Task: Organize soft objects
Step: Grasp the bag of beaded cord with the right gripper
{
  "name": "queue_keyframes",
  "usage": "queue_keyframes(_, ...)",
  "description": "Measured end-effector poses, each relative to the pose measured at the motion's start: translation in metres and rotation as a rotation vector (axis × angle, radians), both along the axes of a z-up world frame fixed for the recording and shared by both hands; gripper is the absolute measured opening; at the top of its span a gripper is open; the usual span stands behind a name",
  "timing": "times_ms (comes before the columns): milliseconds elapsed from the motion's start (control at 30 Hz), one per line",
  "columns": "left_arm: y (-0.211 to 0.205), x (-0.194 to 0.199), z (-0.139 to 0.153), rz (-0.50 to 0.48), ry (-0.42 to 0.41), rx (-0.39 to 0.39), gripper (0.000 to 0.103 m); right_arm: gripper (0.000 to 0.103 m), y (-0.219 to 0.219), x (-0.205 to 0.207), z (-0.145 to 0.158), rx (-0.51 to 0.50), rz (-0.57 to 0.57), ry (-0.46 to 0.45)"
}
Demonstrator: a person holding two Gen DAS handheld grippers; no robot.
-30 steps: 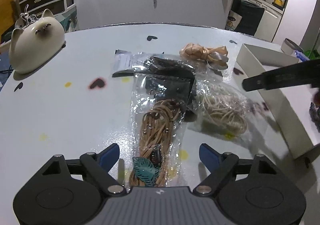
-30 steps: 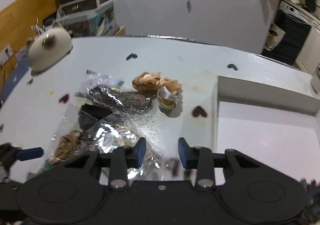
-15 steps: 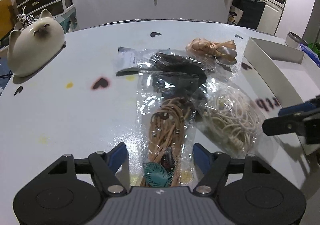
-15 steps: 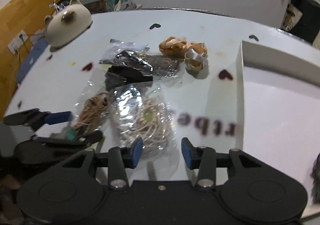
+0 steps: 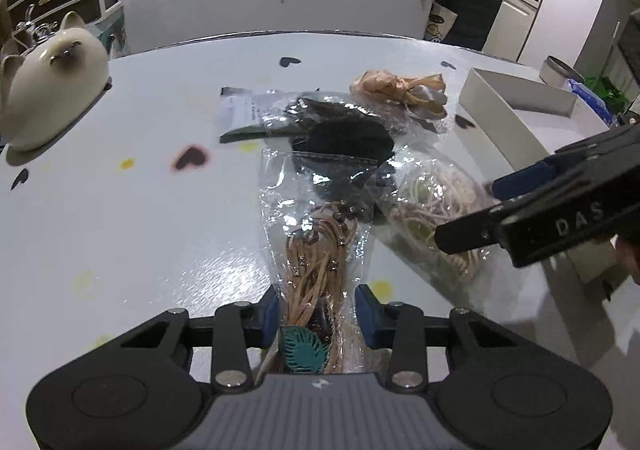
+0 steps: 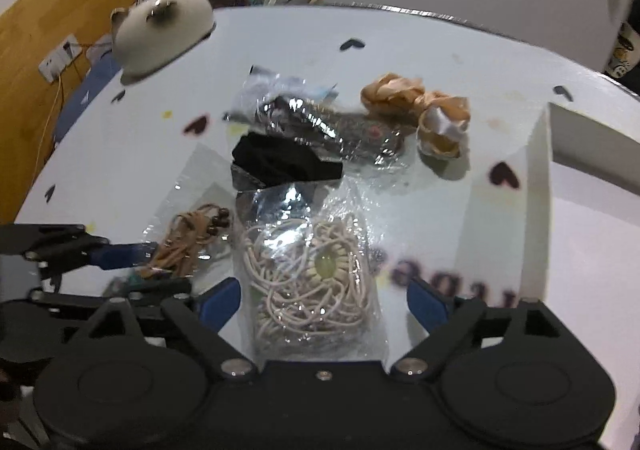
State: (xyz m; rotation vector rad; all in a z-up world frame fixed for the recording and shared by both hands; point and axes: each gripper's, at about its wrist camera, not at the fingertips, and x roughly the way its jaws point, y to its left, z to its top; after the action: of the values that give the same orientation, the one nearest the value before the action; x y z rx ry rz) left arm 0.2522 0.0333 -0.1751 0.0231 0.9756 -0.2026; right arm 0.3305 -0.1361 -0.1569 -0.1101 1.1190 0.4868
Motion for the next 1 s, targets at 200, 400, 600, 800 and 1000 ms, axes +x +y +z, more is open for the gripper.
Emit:
queue_keyframes(200,0.002,-0.007,-0.001,0.033,0.004,0.018,0.076,0.08,0.003,-0.002,-0.006,0.062,-0.017,0.043)
queue_keyframes(400,-0.008,-0.009,-0.006,0.028,0.006,0.051,0.077,0.07,0.01,-0.017,-0.001,0.06,-0.03,0.038)
queue_keyframes(600,-0.003,-0.011,-0.004,0.039,-0.002,0.053,0.055,0.084,0.015,-0.026,0.005,0.062,-0.037,0.024)
queue_keyframes(800,0.003,-0.012,-0.001,0.038,-0.001,0.041,0.041,0.077,0.02,-0.026,-0.004,0.011,-0.037,0.046)
queue_keyframes(1000,0.008,-0.015,0.004,0.063,0.004,-0.002,0.031,0.057,0.014,-0.032,-0.001,0.024,-0.077,0.043)
